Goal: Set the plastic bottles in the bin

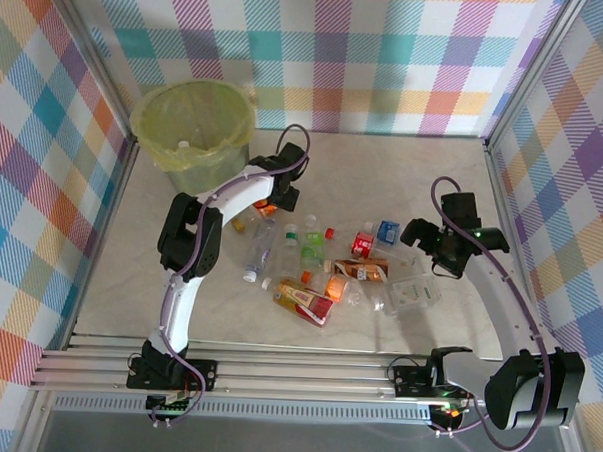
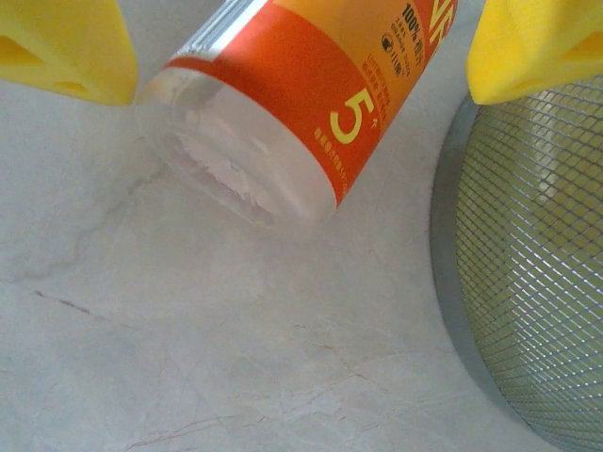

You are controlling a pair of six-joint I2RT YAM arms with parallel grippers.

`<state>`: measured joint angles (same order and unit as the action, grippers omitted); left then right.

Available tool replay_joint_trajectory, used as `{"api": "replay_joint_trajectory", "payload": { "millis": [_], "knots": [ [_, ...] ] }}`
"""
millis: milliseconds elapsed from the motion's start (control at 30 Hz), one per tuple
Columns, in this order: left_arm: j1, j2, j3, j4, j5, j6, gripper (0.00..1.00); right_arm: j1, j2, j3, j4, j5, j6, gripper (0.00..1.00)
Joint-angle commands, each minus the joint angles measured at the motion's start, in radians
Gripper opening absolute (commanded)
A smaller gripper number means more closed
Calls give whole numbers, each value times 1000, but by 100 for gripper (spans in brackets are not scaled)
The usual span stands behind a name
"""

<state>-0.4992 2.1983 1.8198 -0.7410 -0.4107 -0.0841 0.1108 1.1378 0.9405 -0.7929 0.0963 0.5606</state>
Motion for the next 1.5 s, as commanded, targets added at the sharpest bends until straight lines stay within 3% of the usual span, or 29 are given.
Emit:
{"api": "replay_joint_trajectory", "payload": {
  "millis": [0,333,733,1100,1467],
  "knots": [
    [13,5,-14,-37,-14,13,90,-5,8,-16,11,-1,-1,100],
    [20,60,-12,-29,6,10,84,-6,11,-14,10,1,-2,100],
    [24,81,36,-23,-5,14,68,-6,23,3,11,-2,-3,100],
    [2,36,229,-56,11,53,61,-4,11,-1,14,12,-3,100],
    [-61,-43,469,-93,97,78,60,-5,1,16,19,35,0,100]
  ]
}}
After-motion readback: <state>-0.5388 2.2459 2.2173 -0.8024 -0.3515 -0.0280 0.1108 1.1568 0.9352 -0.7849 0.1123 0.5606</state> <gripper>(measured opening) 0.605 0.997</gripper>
